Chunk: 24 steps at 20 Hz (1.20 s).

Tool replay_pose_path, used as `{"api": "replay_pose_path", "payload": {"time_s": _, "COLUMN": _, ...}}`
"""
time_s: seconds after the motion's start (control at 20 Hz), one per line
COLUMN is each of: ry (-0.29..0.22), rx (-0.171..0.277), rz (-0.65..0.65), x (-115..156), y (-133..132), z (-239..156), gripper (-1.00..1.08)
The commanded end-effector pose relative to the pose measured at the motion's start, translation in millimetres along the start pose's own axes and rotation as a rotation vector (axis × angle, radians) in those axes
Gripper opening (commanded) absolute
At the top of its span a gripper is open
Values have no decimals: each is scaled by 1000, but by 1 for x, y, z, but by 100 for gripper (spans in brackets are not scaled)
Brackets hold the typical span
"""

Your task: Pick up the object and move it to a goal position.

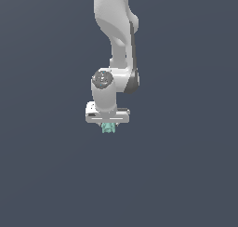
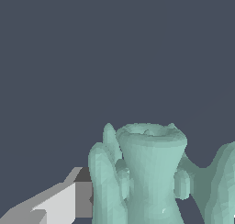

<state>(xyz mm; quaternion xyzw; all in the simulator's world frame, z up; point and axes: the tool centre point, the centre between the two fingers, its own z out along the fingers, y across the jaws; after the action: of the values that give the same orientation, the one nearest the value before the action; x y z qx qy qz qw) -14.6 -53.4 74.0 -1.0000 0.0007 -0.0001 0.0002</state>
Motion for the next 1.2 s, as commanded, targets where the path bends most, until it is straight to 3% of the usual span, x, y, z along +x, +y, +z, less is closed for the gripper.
{"api": "replay_pose_path", "payload": {"time_s": 0.0, "ry": 1, "rx": 0, "rz": 0, "x": -5, "y": -5, "z": -14, "gripper": -100}}
{"api": "replay_pose_path", "payload": {"time_s": 1.15, "ry": 0, "rx": -3, "rz": 0, "x": -85, "y": -69, "z": -225, "gripper": -100}}
